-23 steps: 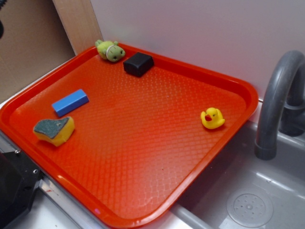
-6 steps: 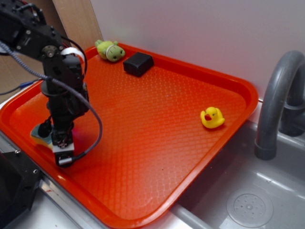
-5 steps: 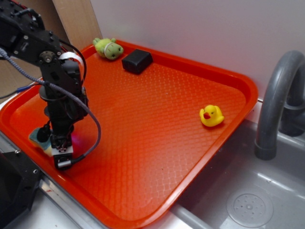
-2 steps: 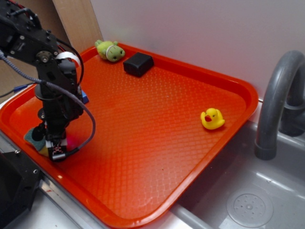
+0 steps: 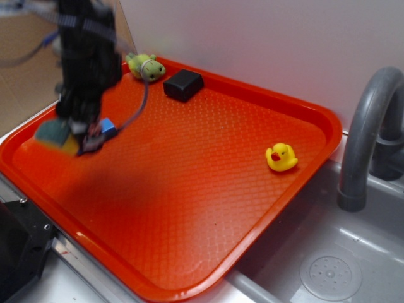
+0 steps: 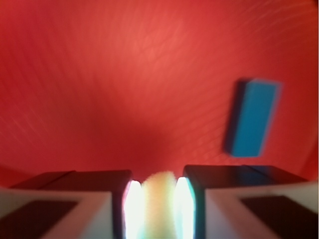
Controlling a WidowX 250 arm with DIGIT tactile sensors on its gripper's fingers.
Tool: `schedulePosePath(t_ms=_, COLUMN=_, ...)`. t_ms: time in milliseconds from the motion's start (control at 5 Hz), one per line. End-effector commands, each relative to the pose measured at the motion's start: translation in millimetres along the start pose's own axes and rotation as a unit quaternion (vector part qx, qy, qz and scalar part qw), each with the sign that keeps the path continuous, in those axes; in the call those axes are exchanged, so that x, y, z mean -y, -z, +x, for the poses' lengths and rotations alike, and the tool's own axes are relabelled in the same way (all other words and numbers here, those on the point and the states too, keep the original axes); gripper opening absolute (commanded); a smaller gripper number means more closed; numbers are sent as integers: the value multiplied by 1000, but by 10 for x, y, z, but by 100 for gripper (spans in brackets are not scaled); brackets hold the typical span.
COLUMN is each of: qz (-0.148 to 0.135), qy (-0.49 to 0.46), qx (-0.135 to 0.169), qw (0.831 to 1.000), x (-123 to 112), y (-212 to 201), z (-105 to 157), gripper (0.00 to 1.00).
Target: Grab the green sponge.
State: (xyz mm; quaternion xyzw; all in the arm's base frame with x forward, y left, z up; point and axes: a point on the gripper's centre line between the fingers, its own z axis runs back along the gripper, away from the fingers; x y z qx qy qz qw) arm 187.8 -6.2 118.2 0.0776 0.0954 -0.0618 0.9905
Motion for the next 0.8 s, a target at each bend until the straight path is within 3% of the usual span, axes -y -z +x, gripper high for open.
schedulePosePath(t_ms=0, qz=-36, qy=-85, qx=77, qw=993, x=-162, y=-822, z=5, gripper=0)
schedulePosePath(t_ms=200, qz=-47, qy=-136, qx=141, qw=980, x=-232, y=-1196, z=-305, gripper=0)
schedulePosePath(t_ms=400, qz=-62, qy=-178, qx=178, qw=966, x=-345, y=-1302, z=-569, gripper=0)
schedulePosePath(t_ms=600, qz=-61, qy=-168, qx=179, qw=967, x=-379, y=-1242, z=-472, gripper=0)
